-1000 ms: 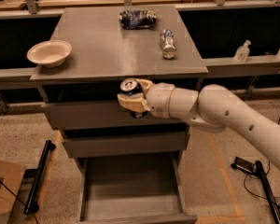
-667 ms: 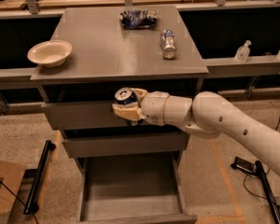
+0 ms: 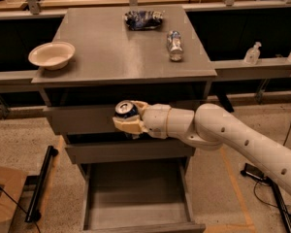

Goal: Place pepsi can into bottom drawer

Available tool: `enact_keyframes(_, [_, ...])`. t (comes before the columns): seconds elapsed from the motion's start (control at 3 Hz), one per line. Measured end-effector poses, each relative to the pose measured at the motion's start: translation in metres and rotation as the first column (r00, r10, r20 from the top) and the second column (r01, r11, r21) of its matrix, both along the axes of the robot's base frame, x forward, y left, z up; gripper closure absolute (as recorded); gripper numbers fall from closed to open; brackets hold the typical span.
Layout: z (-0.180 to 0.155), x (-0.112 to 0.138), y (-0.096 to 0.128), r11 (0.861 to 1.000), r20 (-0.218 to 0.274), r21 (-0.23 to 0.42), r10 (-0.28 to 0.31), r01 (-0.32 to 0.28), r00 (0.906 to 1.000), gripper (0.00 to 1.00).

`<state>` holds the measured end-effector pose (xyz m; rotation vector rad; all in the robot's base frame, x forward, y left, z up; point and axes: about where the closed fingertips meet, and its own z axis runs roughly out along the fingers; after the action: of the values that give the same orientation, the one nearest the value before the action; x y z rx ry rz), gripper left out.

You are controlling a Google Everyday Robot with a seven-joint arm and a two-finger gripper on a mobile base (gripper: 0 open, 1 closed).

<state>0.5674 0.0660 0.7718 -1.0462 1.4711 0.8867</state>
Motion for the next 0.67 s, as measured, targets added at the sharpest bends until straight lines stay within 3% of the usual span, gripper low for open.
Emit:
enact_keyframes(0.33, [-0.048, -0.023, 0.022, 0.996, -0.034, 0.047, 0.082, -0.081, 0.996, 1.0])
enact_keyframes(0.67, [-0.115, -0.049, 0.041, 0.983, -0.087, 0.104, 0.161, -0.151, 0.9832, 1.0])
